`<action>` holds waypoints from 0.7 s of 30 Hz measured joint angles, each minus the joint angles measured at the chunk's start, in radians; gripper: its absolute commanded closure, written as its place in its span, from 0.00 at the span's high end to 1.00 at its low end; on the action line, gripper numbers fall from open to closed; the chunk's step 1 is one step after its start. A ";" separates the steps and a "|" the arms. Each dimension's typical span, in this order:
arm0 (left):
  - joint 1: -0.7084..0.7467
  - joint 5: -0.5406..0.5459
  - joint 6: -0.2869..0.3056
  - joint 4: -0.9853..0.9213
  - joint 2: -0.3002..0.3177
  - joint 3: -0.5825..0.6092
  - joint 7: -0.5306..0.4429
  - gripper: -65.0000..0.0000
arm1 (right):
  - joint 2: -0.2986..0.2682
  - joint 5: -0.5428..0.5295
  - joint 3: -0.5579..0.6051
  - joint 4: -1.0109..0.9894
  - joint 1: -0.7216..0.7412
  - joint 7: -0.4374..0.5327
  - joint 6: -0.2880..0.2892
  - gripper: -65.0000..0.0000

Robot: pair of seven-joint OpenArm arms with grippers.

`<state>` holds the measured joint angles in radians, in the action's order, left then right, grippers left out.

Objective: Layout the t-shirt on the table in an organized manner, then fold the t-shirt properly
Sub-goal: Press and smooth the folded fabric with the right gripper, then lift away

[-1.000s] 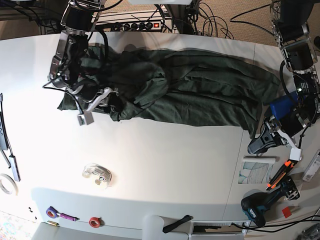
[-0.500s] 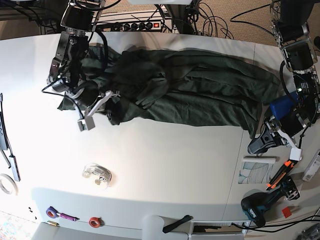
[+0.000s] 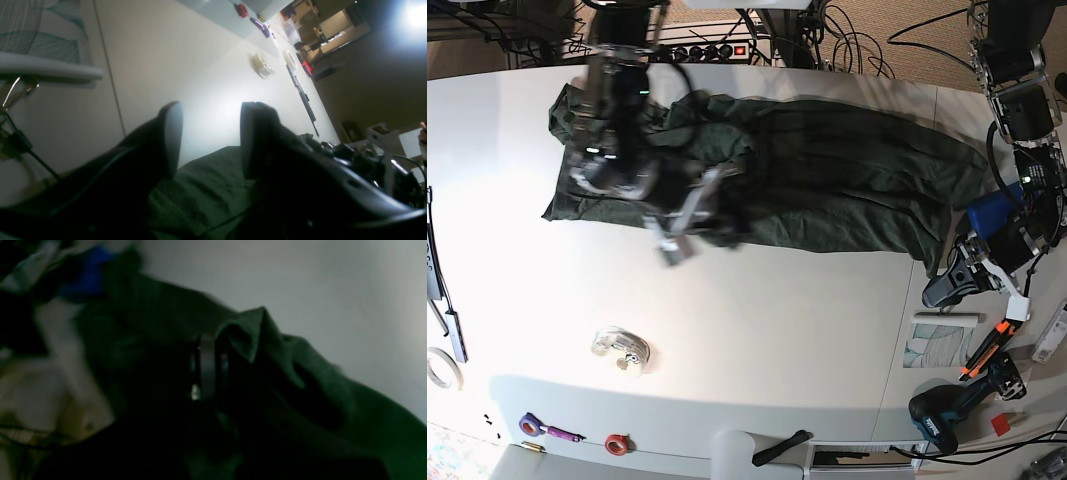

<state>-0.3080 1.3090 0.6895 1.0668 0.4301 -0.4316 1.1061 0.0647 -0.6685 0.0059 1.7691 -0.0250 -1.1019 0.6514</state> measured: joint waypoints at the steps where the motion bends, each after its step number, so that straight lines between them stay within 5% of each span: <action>1: 0.000 0.000 0.000 0.000 0.000 0.000 0.000 0.44 | 0.011 0.025 0.048 0.000 0.000 0.006 0.001 0.00; 12: 0.000 0.000 0.000 0.000 0.002 0.000 0.000 0.44 | 0.066 0.160 0.411 0.000 0.013 0.150 0.002 0.00; 21: 0.000 0.000 0.000 0.000 0.002 0.000 0.000 0.44 | 0.066 0.236 0.544 -0.022 0.116 0.259 0.001 0.00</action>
<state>-0.3080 1.3087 0.6891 1.0668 0.4324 -0.4316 1.1057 0.1307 -0.4328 0.5499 1.7473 0.0914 -0.8433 0.6521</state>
